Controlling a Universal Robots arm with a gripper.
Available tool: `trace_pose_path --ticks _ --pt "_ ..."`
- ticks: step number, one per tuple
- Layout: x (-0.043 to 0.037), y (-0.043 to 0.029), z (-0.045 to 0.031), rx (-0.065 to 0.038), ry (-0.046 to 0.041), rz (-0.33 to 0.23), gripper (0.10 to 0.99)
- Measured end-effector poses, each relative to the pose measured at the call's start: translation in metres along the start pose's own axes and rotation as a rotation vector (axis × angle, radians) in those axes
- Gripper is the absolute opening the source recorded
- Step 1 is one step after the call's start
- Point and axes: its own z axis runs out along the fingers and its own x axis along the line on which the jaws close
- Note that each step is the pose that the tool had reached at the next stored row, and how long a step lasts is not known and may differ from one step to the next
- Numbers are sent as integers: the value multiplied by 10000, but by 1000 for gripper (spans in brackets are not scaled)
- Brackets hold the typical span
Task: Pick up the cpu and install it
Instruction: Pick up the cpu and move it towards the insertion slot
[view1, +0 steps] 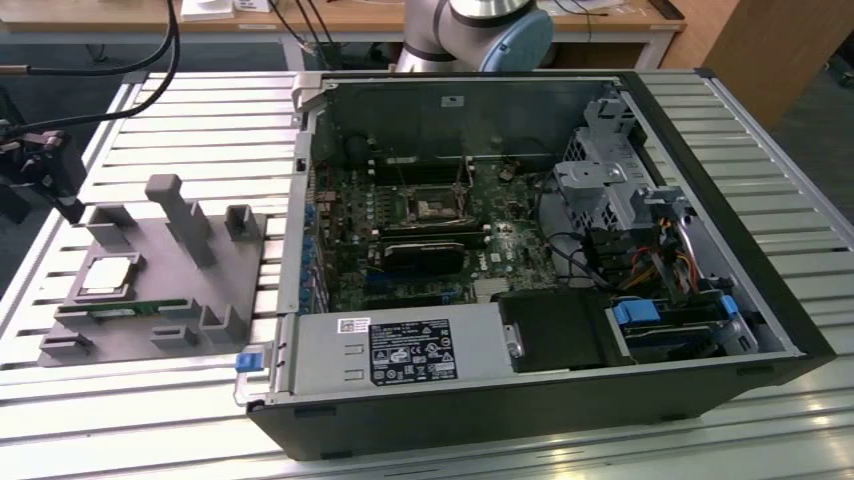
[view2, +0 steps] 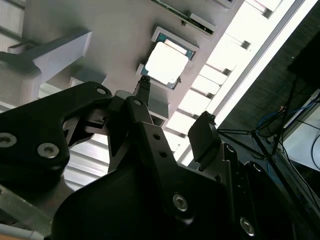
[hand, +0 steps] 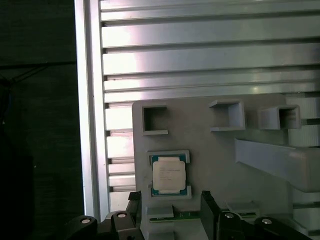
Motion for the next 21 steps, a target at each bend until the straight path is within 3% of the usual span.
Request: trace_pose_path --ticks 21 --pt "0 -6 121 1 -1 0 600"
